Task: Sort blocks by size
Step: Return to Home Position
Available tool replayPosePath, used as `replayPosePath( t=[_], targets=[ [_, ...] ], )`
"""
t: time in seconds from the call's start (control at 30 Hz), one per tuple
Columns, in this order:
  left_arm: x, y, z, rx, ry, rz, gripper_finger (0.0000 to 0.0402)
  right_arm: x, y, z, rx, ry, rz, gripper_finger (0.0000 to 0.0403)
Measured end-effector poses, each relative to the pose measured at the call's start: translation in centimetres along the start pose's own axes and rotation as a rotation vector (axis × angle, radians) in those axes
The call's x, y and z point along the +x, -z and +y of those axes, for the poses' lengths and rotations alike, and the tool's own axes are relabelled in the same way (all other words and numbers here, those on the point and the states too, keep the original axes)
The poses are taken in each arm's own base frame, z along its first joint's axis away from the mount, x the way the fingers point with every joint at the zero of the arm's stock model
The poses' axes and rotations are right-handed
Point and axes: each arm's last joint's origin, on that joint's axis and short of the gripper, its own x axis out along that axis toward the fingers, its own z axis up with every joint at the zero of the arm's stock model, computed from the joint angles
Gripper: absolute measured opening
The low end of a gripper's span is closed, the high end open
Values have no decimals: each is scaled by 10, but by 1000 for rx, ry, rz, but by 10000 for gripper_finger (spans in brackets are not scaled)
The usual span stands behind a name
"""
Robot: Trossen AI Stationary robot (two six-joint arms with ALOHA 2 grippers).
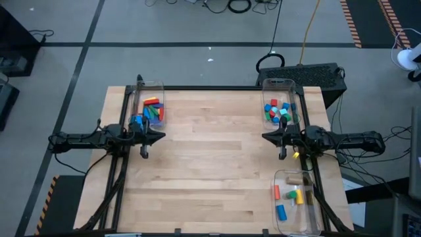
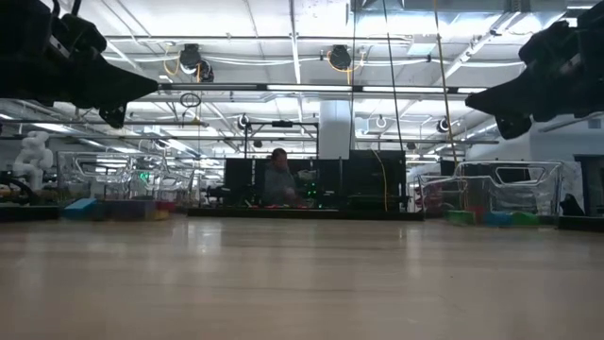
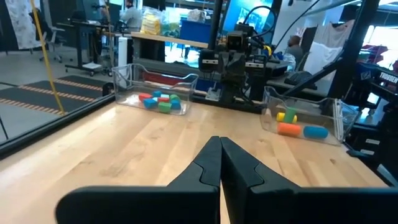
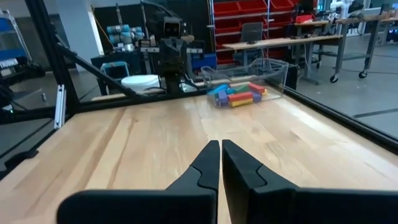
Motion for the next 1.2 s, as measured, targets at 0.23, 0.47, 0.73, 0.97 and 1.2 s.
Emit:
replayPosePath(
  t=[0.23, 0.47, 0.73, 0.97, 1.2],
  targets=[
    [0, 1, -2, 55, 78, 20, 5, 0, 1, 0, 3, 1, 10, 2],
    [0, 1, -4, 148, 127, 18, 5, 0, 1, 0, -24, 1, 9, 2],
    [0, 1, -4, 130, 127, 17, 5, 0, 1, 0, -12, 1, 10, 2],
    [0, 1, -4, 130, 126, 17, 5, 0, 1, 0, -12, 1, 10, 2],
    [0, 1, -4, 129, 126, 16, 5, 0, 1, 0, -12, 1, 10, 2]
  ],
)
